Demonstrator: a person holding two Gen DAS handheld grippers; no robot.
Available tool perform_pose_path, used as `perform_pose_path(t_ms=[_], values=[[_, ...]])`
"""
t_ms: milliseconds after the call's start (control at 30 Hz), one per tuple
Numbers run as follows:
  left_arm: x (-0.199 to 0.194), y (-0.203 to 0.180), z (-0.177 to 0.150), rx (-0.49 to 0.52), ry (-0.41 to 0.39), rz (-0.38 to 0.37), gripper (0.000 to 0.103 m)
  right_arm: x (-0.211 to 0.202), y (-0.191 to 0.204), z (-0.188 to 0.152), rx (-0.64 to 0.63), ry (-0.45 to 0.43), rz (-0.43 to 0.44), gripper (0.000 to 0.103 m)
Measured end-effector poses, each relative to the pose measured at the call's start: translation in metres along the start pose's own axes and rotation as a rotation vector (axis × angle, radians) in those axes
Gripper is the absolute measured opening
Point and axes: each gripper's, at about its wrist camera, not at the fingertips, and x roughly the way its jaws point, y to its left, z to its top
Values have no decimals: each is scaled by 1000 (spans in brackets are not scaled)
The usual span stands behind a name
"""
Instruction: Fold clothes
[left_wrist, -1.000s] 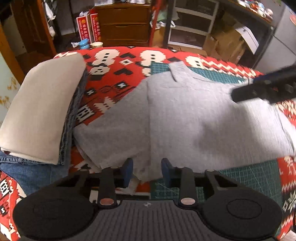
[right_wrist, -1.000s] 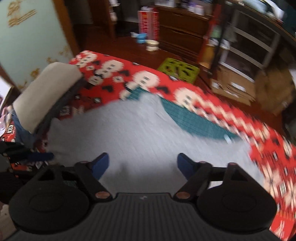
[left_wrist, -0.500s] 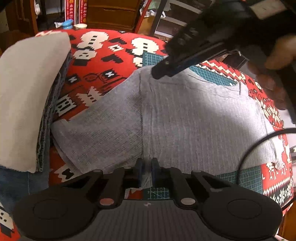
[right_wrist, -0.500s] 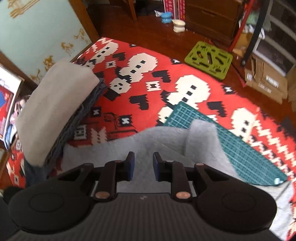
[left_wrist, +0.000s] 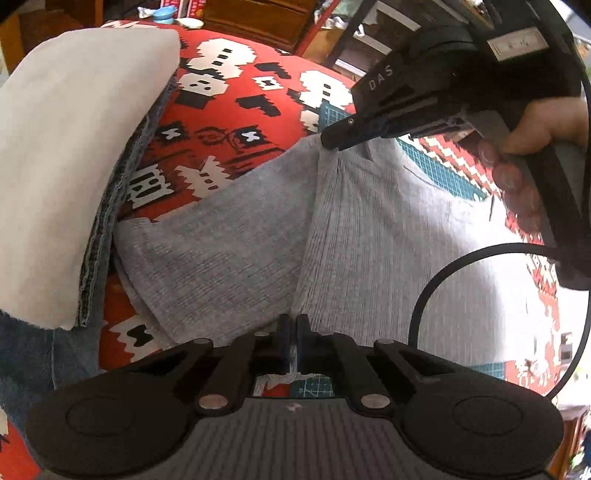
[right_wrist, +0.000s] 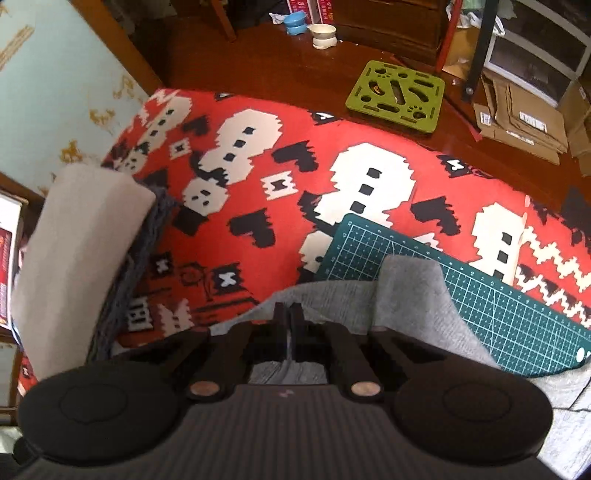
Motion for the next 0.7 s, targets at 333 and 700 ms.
perform_pose_path(t_ms=[333,700], values=[[6,4,0,-1,41,19,4,13,2,-1,18,-13,30,10],[-20,5,7,102,25,-1,27,-59,-20,-12,222,-182,-28,28]])
